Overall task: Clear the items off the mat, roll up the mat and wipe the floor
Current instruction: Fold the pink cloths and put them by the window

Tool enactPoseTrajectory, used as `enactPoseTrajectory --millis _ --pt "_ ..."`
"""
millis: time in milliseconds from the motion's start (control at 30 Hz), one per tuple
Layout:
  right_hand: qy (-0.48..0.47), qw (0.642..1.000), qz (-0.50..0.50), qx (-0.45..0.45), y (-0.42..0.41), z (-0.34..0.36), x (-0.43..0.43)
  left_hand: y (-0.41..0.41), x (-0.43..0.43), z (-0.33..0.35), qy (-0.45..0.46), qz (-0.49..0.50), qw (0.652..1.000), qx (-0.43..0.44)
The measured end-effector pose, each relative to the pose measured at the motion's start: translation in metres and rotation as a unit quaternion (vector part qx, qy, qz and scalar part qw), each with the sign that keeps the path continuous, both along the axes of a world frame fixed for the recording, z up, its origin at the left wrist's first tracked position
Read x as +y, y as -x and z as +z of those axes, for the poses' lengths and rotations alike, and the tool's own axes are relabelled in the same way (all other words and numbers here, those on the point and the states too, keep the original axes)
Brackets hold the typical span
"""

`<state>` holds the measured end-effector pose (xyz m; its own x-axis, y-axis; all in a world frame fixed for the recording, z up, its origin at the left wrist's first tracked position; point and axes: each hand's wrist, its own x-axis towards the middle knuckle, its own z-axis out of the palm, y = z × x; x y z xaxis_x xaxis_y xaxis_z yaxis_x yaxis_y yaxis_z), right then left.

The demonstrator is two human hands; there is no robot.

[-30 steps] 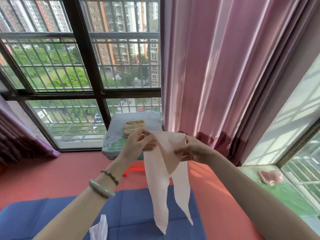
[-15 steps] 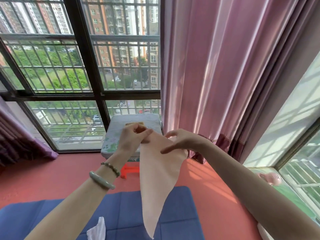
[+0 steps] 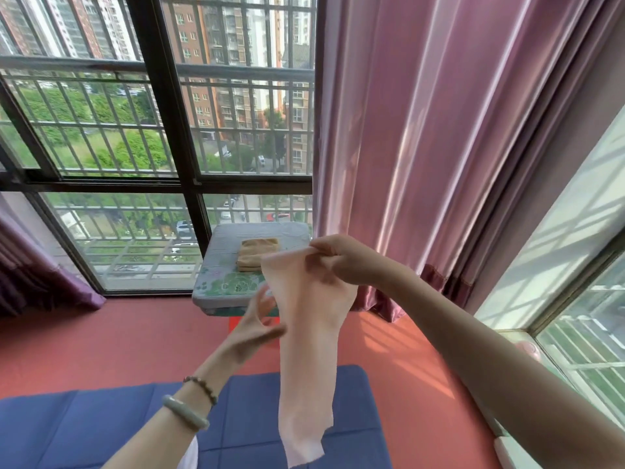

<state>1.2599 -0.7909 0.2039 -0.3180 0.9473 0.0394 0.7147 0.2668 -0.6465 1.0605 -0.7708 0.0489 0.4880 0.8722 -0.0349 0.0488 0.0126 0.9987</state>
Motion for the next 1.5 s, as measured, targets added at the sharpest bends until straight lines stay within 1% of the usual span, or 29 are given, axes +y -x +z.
enactPoseTrajectory --millis 67,133,167,233,300,333,433,467,533,567,600,667,733,767,833,867,900,933,967,1033,1067,1133,1167,1233,1267,1333,1367,1433,1500 --pt "0.029 0.999 0.020 0.018 -0.002 0.005 -0.001 -0.004 -0.010 -0.023 0.052 -0.071 0.995 0.042" --pt "0.050 0.998 0.022 0.031 -0.005 0.009 0.000 -0.010 -0.016 -0.038 0.088 -0.117 0.987 0.061" --pt "0.058 0.997 0.013 0.052 -0.008 0.011 0.000 -0.014 -0.019 -0.040 0.106 -0.132 0.983 0.074" --pt "0.078 0.988 -0.028 0.132 -0.016 0.014 0.003 -0.019 -0.021 -0.043 0.130 -0.148 0.973 0.116" --pt "0.104 0.965 -0.080 0.229 -0.027 0.016 0.007 -0.021 -0.023 -0.047 0.130 -0.149 0.968 0.154" --pt "0.113 0.951 -0.109 0.267 -0.034 0.016 0.010 -0.020 -0.023 -0.048 0.130 -0.148 0.968 0.158" --pt "0.141 0.909 -0.214 0.328 -0.056 0.004 0.019 -0.019 -0.029 -0.045 0.157 -0.164 0.964 0.136" --pt "0.169 0.891 -0.238 0.347 -0.062 -0.001 0.021 -0.019 -0.032 -0.042 0.169 -0.171 0.963 0.125" --pt "0.245 0.853 -0.245 0.390 -0.074 -0.016 0.022 -0.021 -0.036 -0.036 0.188 -0.182 0.960 0.103" --pt "0.279 0.845 -0.235 0.391 -0.078 -0.027 0.022 -0.023 -0.038 -0.033 0.195 -0.185 0.959 0.090" --pt "0.307 0.848 -0.227 0.367 -0.082 -0.041 0.021 -0.024 -0.039 -0.029 0.204 -0.181 0.959 0.076" --pt "0.362 0.857 -0.220 0.294 -0.086 -0.071 0.015 -0.028 -0.039 -0.020 0.213 -0.150 0.964 0.054" --pt "0.414 0.858 -0.231 0.201 -0.086 -0.100 0.005 -0.032 -0.037 -0.015 0.215 -0.135 0.967 0.038" --pt "0.437 0.858 -0.230 0.141 -0.084 -0.111 -0.002 -0.033 -0.036 -0.013 0.219 -0.133 0.966 0.027" --pt "0.478 0.852 -0.212 0.029 -0.079 -0.124 -0.019 -0.035 -0.034 -0.010 0.222 -0.137 0.965 0.009" --pt "0.493 0.847 -0.199 0.009 -0.077 -0.131 -0.026 -0.036 -0.033 -0.009 0.221 -0.143 0.965 0.001" --pt "0.506 0.842 -0.185 0.019 -0.075 -0.137 -0.034 -0.038 -0.033 -0.006 0.219 -0.148 0.964 -0.010" --pt "0.514 0.840 -0.164 0.058 -0.074 -0.145 -0.041 -0.040 -0.034 -0.005 0.220 -0.151 0.963 -0.023" --pt "0.516 0.838 -0.133 0.117 -0.074 -0.151 -0.047 -0.040 -0.032 -0.005 0.226 -0.145 0.963 -0.031" --pt "0.512 0.820 -0.076 0.245 -0.072 -0.156 -0.060 -0.041 -0.028 -0.005 0.239 -0.114 0.964 -0.020" --pt "0.498 0.814 -0.058 0.293 -0.071 -0.156 -0.065 -0.040 -0.026 -0.003 0.235 -0.103 0.966 -0.008" --pt "0.444 0.822 -0.056 0.352 -0.069 -0.158 -0.071 -0.039 -0.024 0.002 0.219 -0.087 0.972 0.008" --pt "0.414 0.832 -0.079 0.361 -0.067 -0.159 -0.071 -0.038 -0.024 0.005 0.212 -0.072 0.974 0.025" --pt "0.352 0.856 -0.141 0.351 -0.064 -0.159 -0.071 -0.032 -0.018 0.010 0.224 -0.059 0.970 0.074" --pt "0.324 0.867 -0.165 0.339 -0.062 -0.158 -0.070 -0.029 -0.014 0.012 0.239 -0.084 0.963 0.095" --pt "0.280 0.885 -0.182 0.324 -0.058 -0.156 -0.068 -0.019 -0.003 0.009 0.250 -0.136 0.947 0.148" --pt "0.261 0.893 -0.183 0.319 -0.055 -0.155 -0.067 -0.015 0.002 0.006 0.252 -0.125 0.944 0.174" --pt "0.219 0.906 -0.199 0.303 -0.049 -0.154 -0.064 -0.010 0.008 0.005 0.247 -0.059 0.942 0.217" --pt "0.190 0.910 -0.230 0.289 -0.045 -0.153 -0.061 -0.009 0.011 0.001 0.231 0.004 0.939 0.253"
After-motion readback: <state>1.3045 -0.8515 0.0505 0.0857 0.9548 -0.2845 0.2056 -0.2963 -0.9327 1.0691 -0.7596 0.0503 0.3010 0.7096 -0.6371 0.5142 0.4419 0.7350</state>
